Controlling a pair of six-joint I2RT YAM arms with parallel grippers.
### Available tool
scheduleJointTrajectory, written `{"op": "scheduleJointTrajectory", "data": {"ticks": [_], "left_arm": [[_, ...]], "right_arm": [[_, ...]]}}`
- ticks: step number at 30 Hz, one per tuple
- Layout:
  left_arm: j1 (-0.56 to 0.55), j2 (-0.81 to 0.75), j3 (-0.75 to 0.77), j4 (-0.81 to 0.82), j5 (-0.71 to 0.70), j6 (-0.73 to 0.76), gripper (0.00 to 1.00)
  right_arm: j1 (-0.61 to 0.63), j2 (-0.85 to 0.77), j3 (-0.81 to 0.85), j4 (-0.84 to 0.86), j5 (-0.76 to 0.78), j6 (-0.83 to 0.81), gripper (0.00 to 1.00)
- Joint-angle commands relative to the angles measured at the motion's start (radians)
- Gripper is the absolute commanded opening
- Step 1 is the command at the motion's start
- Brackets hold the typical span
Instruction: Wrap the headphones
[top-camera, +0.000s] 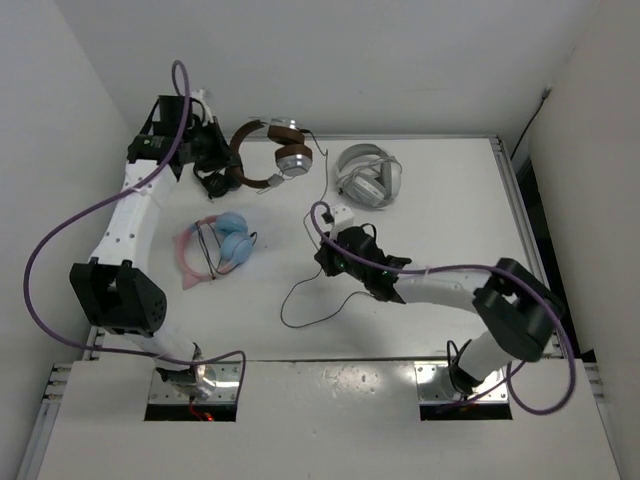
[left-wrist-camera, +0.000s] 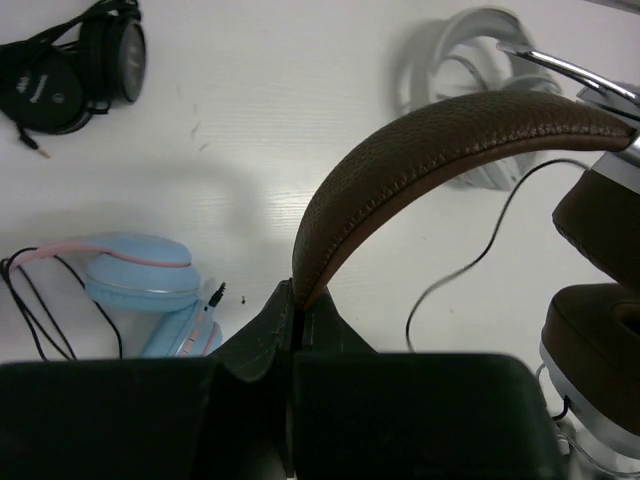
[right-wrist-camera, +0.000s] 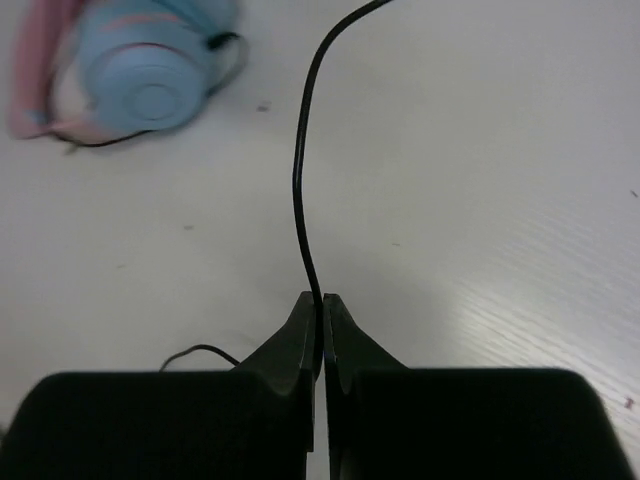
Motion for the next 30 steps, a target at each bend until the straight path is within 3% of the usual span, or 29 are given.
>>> {"op": "scheduleJointTrajectory", "data": {"ticks": [1, 8, 15, 30], "left_arm": [[-0.135, -0.061, 0.027, 0.018, -0.309, -0.073, 0.0], [-0.244, -0.052, 0.017, 0.018, -0.484, -0.196, 0.0], [-0.351, -0.042, -0.043, 0.018, -0.622, -0.184, 0.0], [-0.451, -0.033, -0.143, 0.046, -0.767, -0.135, 0.0]], "right_arm": [[0.061, -0.111, -0.008, -0.01, -0.062, -0.111, 0.0], [-0.014, -0.082, 0.11, -0.115, -0.124, -0.099, 0.0], [0.001, -0.102, 0.185, -0.127, -0.138, -0.127, 0.0], [0.011, -0.114, 0.273, -0.144, -0.188, -0.156, 0.0]]}}
